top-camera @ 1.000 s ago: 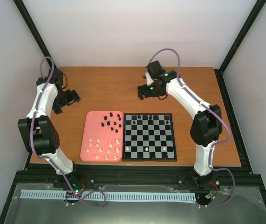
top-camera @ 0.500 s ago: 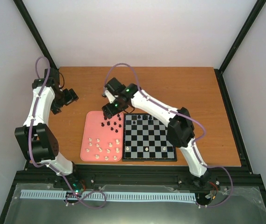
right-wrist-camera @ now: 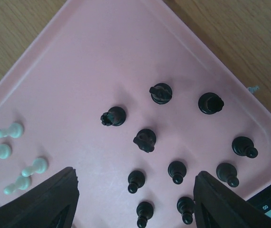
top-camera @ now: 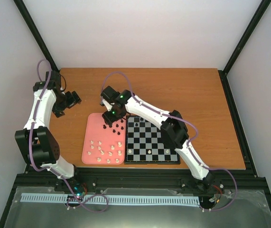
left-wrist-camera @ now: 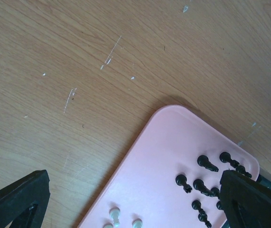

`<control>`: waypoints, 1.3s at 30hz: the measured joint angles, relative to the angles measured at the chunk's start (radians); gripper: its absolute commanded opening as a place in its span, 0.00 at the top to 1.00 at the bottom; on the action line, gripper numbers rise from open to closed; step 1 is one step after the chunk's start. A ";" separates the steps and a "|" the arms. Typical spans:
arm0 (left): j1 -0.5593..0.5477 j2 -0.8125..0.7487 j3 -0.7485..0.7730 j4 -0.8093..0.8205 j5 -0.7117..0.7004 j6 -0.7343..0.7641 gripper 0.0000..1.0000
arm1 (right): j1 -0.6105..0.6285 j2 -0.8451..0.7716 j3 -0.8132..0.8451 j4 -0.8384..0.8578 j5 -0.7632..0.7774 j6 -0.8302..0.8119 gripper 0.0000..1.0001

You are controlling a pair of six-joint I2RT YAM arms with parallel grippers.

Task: Set up the chess pieces on the board
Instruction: Pick up the chess piece from the storage box.

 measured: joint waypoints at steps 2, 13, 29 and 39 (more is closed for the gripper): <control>0.000 0.000 -0.003 0.001 0.007 0.000 0.00 | 0.000 0.010 0.008 -0.005 0.004 -0.001 0.37; 0.000 0.000 -0.005 0.004 0.036 0.000 0.00 | 0.004 0.077 0.066 -0.020 0.000 -0.005 0.48; 0.000 0.009 -0.010 0.015 0.063 0.000 0.00 | 0.007 0.165 0.121 -0.073 0.008 -0.012 0.57; 0.000 0.019 -0.010 0.021 0.066 0.000 0.00 | 0.007 0.184 0.156 -0.085 0.004 -0.023 0.61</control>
